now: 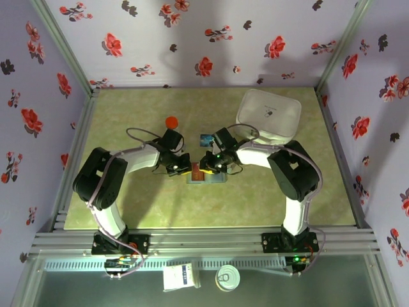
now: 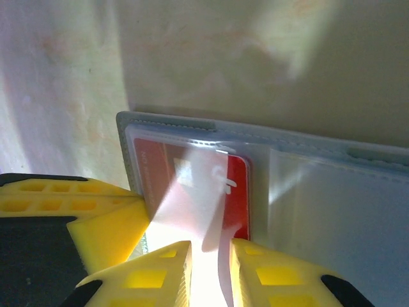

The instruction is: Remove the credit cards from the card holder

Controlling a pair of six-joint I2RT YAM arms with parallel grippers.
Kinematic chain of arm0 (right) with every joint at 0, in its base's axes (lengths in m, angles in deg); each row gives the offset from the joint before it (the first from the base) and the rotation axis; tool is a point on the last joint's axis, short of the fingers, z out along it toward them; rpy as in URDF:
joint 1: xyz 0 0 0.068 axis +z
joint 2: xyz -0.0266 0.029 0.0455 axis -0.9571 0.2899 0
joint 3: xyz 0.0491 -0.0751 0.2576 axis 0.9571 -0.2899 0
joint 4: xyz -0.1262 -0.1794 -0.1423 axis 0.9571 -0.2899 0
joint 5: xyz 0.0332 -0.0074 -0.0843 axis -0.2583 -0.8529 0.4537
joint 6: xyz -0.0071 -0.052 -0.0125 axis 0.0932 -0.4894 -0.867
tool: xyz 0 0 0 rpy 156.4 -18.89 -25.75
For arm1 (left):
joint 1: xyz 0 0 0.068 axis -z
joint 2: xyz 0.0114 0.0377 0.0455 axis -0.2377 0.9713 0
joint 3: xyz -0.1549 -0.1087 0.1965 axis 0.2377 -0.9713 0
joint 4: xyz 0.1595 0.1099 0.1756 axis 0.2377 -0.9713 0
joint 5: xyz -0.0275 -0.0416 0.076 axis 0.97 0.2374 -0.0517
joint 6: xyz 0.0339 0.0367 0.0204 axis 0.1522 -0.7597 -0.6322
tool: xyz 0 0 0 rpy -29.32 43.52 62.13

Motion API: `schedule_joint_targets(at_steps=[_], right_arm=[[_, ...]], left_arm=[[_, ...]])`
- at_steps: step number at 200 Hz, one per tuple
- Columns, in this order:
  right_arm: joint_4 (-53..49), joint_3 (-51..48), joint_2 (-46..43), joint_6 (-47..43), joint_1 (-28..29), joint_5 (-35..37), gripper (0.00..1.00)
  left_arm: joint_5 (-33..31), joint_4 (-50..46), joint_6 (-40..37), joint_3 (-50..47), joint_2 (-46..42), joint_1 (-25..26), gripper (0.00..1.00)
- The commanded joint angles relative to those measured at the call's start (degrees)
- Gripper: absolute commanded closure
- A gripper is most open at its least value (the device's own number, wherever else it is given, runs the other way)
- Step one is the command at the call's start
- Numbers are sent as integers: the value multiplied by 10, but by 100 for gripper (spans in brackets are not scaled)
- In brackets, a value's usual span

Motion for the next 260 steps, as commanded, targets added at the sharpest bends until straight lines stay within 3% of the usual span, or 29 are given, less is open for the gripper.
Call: schedule_joint_targets(at_steps=[1,34,83,190,260], right_arm=[[10,15,16,3,8,-21,79],[2,15,16,-1,9,-20,82],[-103,32,-3,-44,10,70,77],[-76,20,-57,-32,9,63,75],[-67,-7,-77,-25,-5,66,75]], left_arm=[[-6,-15,-15,-1,13,-3,100],[-6,-16,-15,1,12,-3,100],[-8,-20,-18,3,7,-3,98],[-9,-49,-18,34,-27,3,97],[-24,-53,-21,54,9,29,100]])
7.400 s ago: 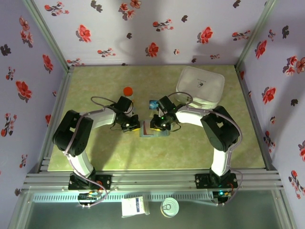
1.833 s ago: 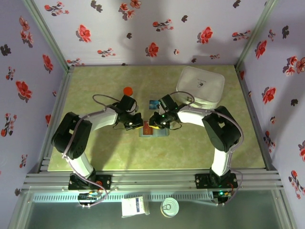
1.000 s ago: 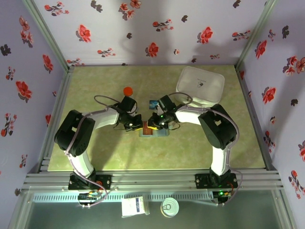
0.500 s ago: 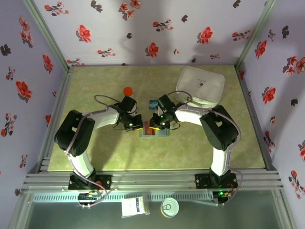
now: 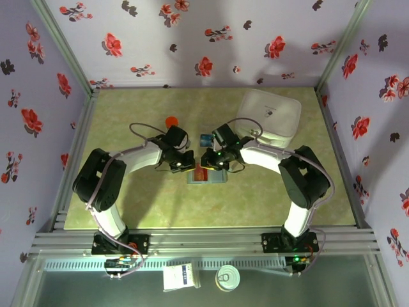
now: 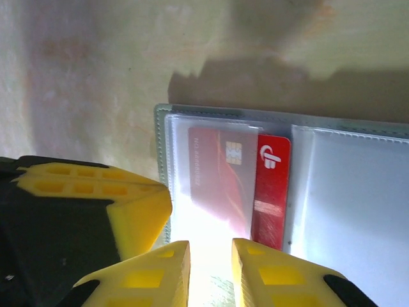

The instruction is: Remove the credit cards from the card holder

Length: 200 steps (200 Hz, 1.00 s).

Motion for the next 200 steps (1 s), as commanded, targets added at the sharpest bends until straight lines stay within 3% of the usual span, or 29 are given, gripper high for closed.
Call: schedule_joint_targets(at_steps=[1,154,200], right_arm=[[4,-16,-10,5,-8,12,75],[61,-34,57,9,-15,-42,74],[98,-49,36,23,-15,-55,77]], left_arm=[[-15,-19,-12,11,17,3,100],[-36,-32,-22,-1,38,3,100],[-36,-33,-22,2,39,3,100]])
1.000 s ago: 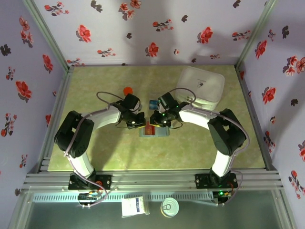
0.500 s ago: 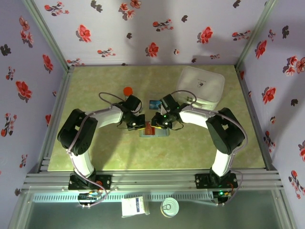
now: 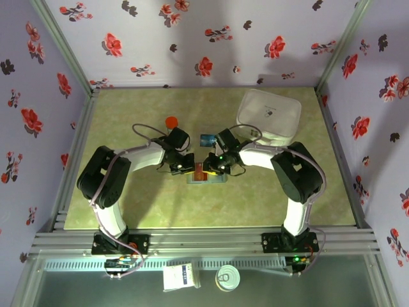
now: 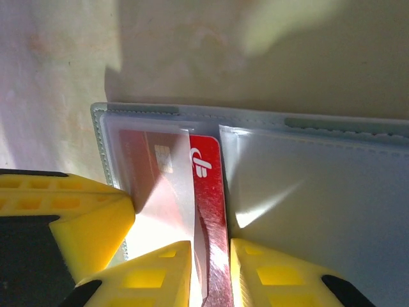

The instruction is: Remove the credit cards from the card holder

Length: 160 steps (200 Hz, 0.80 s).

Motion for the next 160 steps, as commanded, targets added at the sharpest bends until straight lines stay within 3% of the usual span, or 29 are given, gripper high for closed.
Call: schedule_joint_targets(at_steps=[1,108,160], right_arm=[[28,-10,-8,12,-2,-15,77],[21,-31,-47,8,-8,9,92],[-52,-41,-103,-31,-34,40,95]], left_arm=[[-18,-24,-16,1,13,1,100],[-17,-26,-17,-1,12,0,100],[-15,-29,-19,5,9,-1,100]])
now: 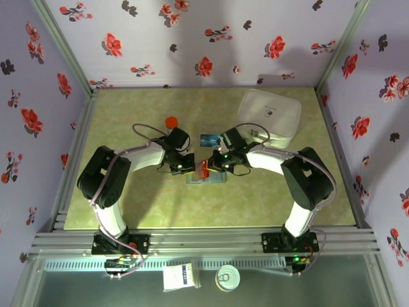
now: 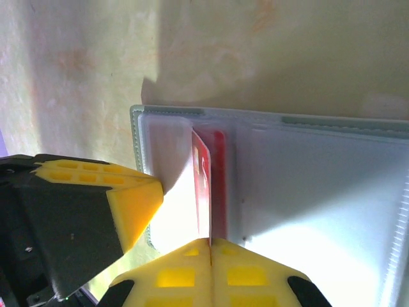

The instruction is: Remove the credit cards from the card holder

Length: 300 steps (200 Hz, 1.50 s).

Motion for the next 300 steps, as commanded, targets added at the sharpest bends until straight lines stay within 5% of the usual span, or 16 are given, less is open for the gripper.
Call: schedule_joint_targets(at_steps=[1,82,191,300], right_arm=[[-54,-8,-34,-31,-12,33,95],[-220,81,-80,-230,-17,120,100],[-342,292,-3,-756,-33,215,100],[-494,645,250,-890,-66,157,100]], left_arm=[[-15,-29,-16,5,8,-1,100],[11,-10,-6,7,-26,-2,96],[-9,-17,-3,-53,-92,-35,91],[-8,-15,12,-91,-111,-44,90]])
